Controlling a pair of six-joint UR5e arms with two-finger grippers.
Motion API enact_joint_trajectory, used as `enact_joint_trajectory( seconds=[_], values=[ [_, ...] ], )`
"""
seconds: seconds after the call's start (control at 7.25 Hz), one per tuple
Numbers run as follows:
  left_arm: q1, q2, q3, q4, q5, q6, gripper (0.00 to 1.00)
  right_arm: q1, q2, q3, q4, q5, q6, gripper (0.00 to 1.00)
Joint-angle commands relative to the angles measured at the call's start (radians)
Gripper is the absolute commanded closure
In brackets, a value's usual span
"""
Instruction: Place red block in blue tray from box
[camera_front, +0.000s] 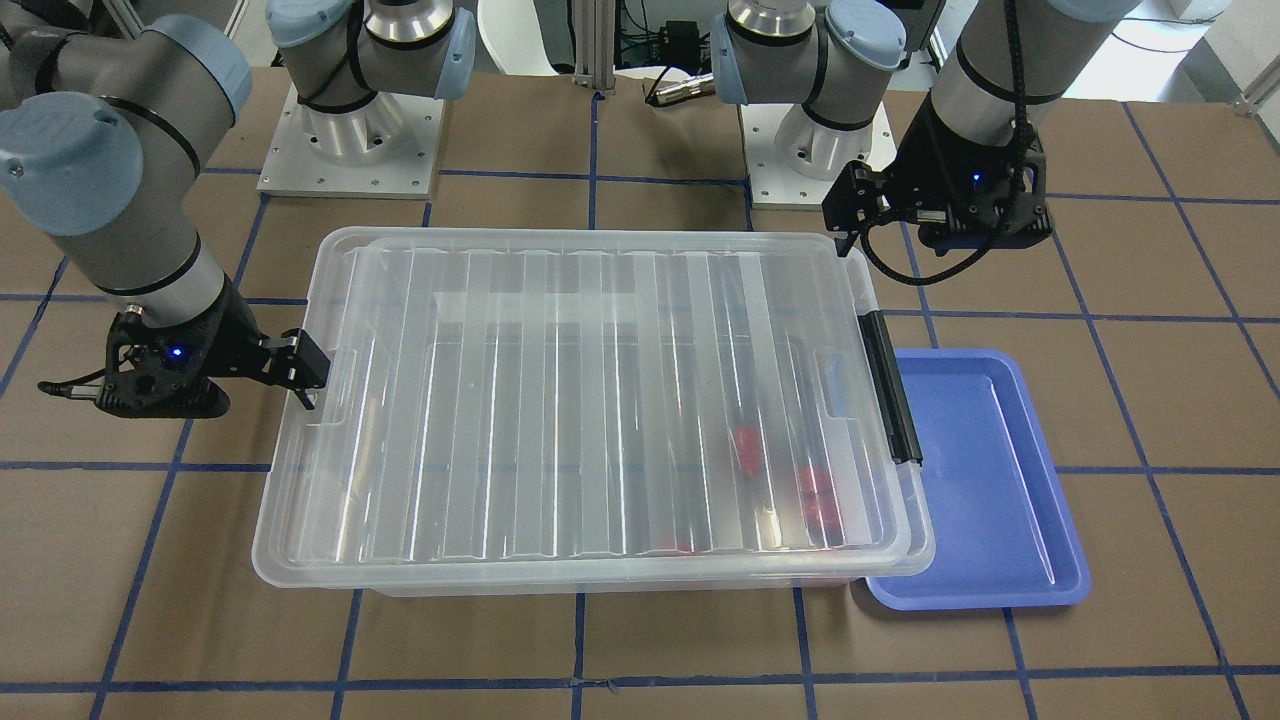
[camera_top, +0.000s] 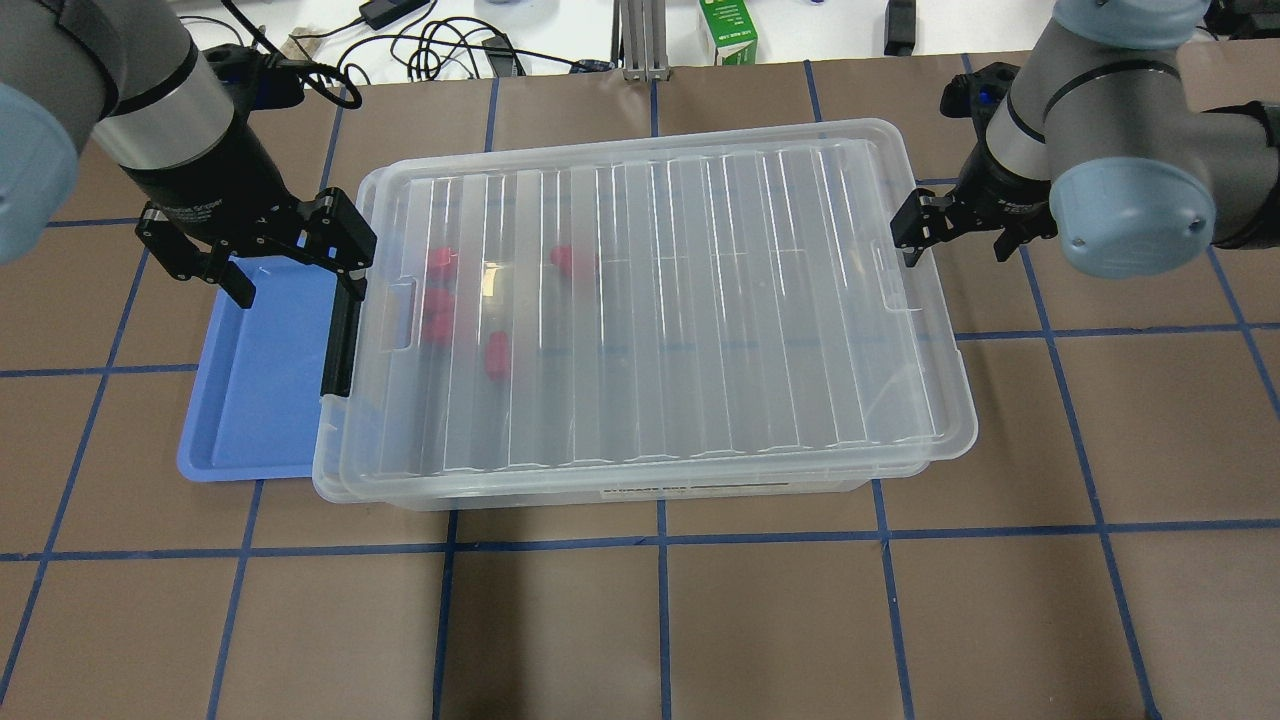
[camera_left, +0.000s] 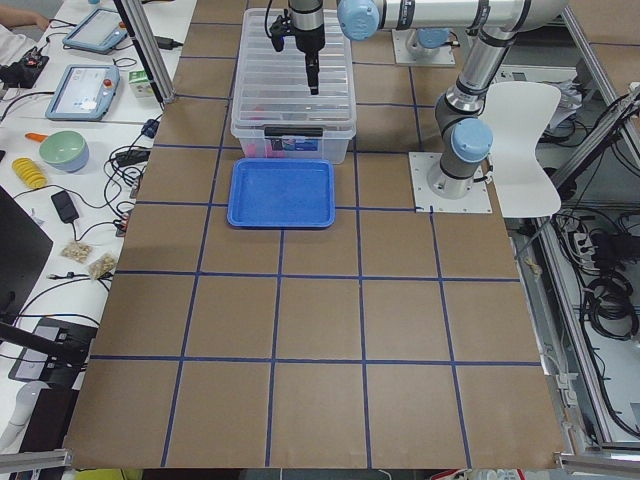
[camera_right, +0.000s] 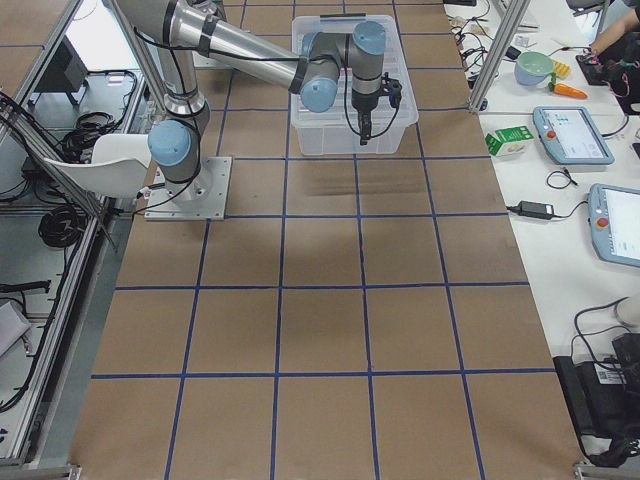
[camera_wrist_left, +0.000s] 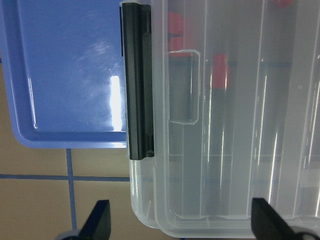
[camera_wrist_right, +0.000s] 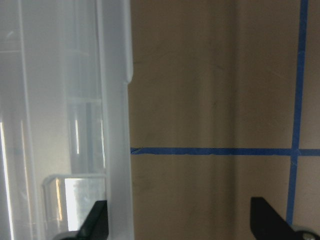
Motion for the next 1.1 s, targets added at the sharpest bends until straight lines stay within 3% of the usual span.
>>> enact_joint_trajectory(
  seconds=[0.0, 0.97],
  values=[
    [0.0, 0.0, 0.0, 0.001, -0.006, 0.001, 0.0, -0.016, 0.002, 0.0, -0.013, -0.046, -0.006, 0.0],
    [0.0, -0.014, 0.003, 0.031, -0.008, 0.057, 0.0, -0.199, -0.009, -0.002, -0.009, -0.06, -0.169, 0.0]
  ],
)
